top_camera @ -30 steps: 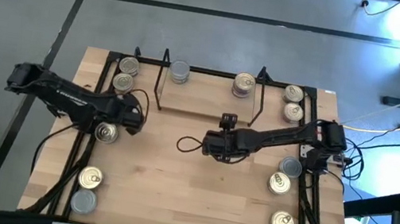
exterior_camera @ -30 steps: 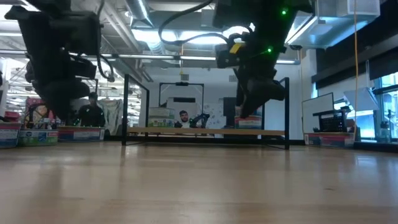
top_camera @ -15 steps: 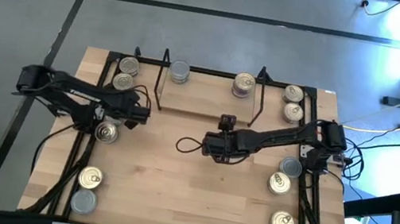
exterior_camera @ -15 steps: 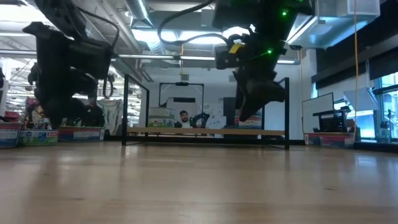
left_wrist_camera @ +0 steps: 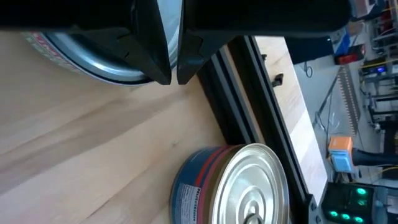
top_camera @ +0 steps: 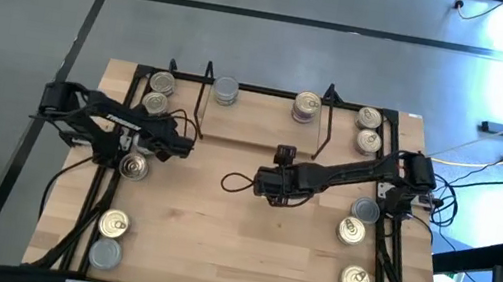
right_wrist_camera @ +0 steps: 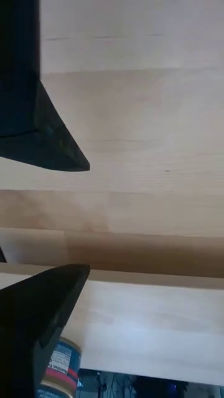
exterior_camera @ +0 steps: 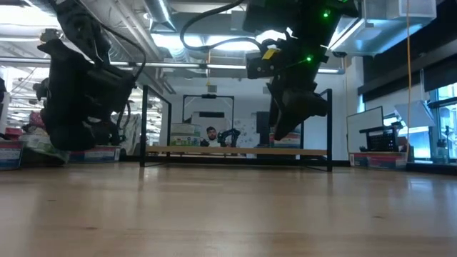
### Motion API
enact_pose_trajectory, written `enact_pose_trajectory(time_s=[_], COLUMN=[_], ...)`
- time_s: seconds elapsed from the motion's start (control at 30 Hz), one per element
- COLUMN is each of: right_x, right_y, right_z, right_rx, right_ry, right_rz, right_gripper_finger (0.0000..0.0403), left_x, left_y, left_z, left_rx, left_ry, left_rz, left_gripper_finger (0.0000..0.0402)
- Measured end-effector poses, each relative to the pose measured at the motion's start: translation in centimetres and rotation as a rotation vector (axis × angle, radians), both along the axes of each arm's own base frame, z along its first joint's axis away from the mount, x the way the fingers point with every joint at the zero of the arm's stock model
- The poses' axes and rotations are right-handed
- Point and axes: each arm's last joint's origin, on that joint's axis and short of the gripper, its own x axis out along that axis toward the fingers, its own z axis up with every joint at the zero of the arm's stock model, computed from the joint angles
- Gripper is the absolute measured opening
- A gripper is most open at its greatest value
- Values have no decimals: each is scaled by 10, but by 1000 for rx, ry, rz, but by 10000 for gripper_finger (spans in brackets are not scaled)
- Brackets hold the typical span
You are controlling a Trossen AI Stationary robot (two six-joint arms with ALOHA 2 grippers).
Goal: Stack canned seafood by type on shelf
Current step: Put the green white tuna can on the shelf aligned with the stacked green white tuna cans
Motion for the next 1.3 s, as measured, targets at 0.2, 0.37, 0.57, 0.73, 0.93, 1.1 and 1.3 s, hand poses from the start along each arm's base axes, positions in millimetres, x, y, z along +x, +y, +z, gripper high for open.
enact_pose_trajectory(time_s=[0.2, 0.37, 0.57, 0.73, 0.93, 1.1, 1.3], right_x=[0, 0, 0, 0, 0, 0, 0], right_y=[0, 0, 0, 0, 0, 0, 0], right_z=[0, 0, 0, 0, 0, 0, 0], right_rx=[3, 3, 3, 4, 4, 4, 12], right_ry=[1, 2, -1, -2, -2, -1, 0], right_rz=[3, 3, 3, 2, 2, 2, 6], right_gripper_finger=[254, 254, 254, 254, 254, 254, 254], left_x=[0, 6, 21, 30, 27, 18, 17], left_y=[0, -5, -12, -21, -32, -35, -37], left_z=[0, 3, 10, 24, 34, 26, 11], left_rx=[-7, -37, -77, -60, -46, -61, -149], left_ry=[0, -11, -84, -83, -38, -26, -66], left_rz=[-3, -39, -68, -121, -89, -50, -100], left_gripper_finger=[33, 33, 33, 33, 33, 33, 33])
